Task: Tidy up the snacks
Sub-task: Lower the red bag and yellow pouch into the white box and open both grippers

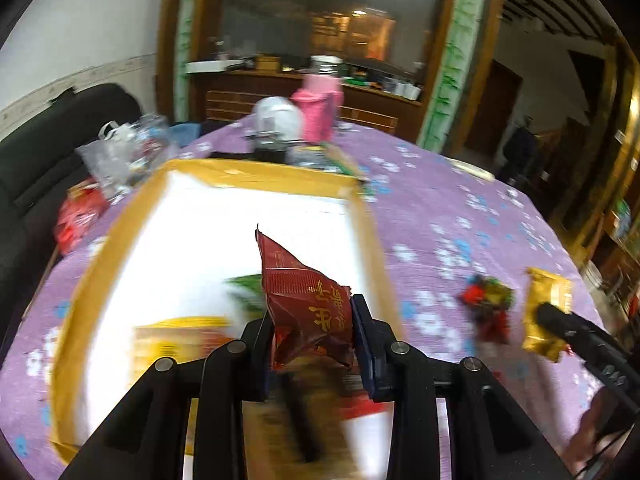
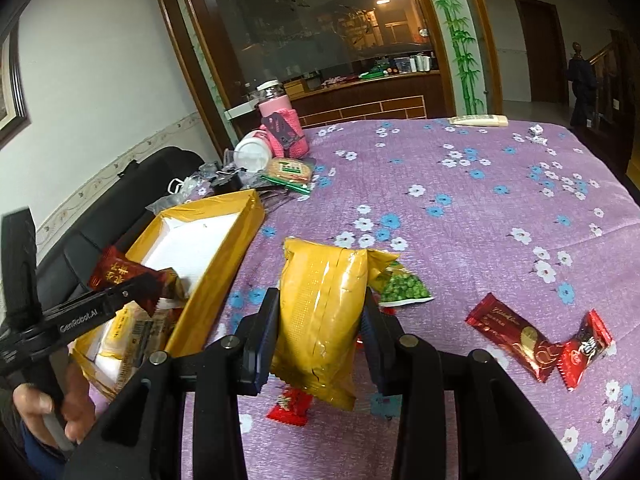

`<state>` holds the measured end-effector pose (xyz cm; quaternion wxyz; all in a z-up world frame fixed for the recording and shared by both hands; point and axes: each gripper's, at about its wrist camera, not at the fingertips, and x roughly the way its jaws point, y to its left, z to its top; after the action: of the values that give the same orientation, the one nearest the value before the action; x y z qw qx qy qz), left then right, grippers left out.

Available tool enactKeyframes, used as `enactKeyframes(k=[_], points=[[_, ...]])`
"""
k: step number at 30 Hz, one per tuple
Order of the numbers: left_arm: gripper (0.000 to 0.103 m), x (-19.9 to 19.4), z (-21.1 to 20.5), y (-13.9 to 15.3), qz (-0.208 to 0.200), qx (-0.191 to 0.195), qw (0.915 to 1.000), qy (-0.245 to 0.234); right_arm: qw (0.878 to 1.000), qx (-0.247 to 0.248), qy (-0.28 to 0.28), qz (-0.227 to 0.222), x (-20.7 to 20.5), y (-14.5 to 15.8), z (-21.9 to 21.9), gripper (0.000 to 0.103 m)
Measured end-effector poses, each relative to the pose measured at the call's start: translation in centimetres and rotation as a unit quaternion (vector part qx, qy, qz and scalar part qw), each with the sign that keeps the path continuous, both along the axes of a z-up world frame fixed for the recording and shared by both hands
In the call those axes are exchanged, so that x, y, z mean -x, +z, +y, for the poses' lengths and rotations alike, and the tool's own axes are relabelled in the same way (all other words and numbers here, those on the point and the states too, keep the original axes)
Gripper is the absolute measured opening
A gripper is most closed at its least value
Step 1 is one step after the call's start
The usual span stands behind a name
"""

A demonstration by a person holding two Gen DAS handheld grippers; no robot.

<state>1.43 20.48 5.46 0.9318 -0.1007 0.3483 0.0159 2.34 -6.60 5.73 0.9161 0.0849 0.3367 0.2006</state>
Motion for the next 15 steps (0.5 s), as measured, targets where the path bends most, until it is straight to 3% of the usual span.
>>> enactKeyframes(k=[5,9,15], points=[[0.034,-0.4,4.4,-1.5,0.014,0.022,0.9988,0.043,0.999,-0.014,0.042,0.022,0.6,0.6,2.9,0.037],[0.034,-0.7,5.3,-2.2,0.017,0.049,0.9974,0.05,0.993,-0.014,0.105,0.049,1.2,0.5,7.8,0.037],[0.034,-0.3,5.6,-2.3,0.011,0.053,0.9969,0.057,0.986,0.021,0.156,0.062,1.1,-0.5,14.3,0.037]])
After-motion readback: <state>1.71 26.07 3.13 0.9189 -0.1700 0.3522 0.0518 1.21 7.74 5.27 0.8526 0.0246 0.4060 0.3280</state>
